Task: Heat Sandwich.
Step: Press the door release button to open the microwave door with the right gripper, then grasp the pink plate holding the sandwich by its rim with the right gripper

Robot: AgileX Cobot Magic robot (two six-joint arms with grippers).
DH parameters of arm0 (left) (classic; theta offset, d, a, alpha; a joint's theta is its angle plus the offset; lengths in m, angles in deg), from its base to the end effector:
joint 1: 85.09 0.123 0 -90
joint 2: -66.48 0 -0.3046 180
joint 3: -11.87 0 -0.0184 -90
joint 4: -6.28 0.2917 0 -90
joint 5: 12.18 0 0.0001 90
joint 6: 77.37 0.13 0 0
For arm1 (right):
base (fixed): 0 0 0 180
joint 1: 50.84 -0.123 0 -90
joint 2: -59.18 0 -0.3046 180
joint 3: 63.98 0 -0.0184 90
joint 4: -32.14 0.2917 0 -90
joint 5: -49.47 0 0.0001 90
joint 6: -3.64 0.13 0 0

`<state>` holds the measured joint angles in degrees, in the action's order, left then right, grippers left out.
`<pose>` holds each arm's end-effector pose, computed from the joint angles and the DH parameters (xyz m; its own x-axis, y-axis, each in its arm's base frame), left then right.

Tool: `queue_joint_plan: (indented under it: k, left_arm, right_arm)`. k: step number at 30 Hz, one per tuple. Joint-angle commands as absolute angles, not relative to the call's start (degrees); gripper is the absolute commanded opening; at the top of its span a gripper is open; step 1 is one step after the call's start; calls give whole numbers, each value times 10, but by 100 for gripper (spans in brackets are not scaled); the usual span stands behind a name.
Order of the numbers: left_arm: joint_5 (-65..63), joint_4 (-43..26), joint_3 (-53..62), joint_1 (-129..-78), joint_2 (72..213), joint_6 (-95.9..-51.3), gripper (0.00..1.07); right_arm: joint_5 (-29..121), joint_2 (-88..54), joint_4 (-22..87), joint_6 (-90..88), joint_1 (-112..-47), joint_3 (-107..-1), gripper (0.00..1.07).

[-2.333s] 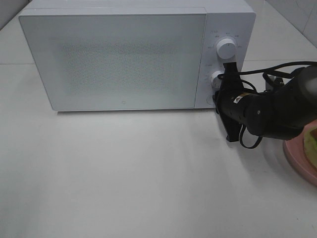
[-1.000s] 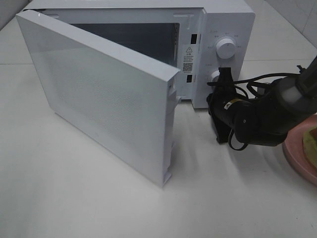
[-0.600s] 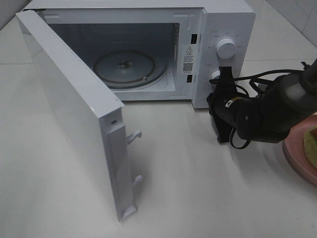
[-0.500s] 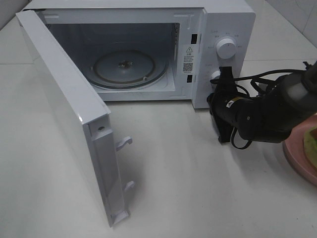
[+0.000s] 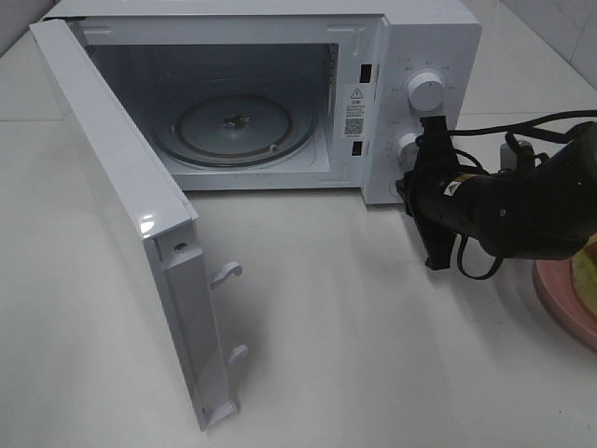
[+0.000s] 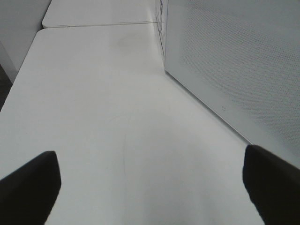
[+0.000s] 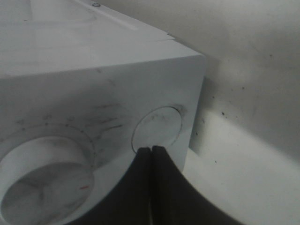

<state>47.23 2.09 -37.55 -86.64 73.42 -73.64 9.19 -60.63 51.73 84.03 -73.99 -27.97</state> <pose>0.0469 -0.0095 0.2804 -0.4310 0.0395 -0.9015 0.0957 0.9954 -0.0022 0.3793 0.1316 0.0706 -0.1647 0.9863 -0.0122 0.4386 0.0843 0.8947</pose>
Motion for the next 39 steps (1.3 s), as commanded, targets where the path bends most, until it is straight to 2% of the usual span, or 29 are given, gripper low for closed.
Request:
queue_joint_plan:
  k: [1,7,18,35,39]
  left_arm:
    - [467,20,-376,-865,720,-736,101]
    - [467,20,-376,-865,720,-736,101]
    - [467,20,-376,-865,720,-736,101]
    - [467,20,-376,-865,720,-736,101]
    - [467,20,-376,-865,720,-736,101]
  right_arm:
    - [118,-580,501,832,-738,-266,1]
    - [165,-529,501,791,-738,-238,1]
    - [398,-440,500,620,-738,-234,4]
    - [635,-350,497,203,-738,-238,9]
    - [706,-327,451,133,-738,-238,11]
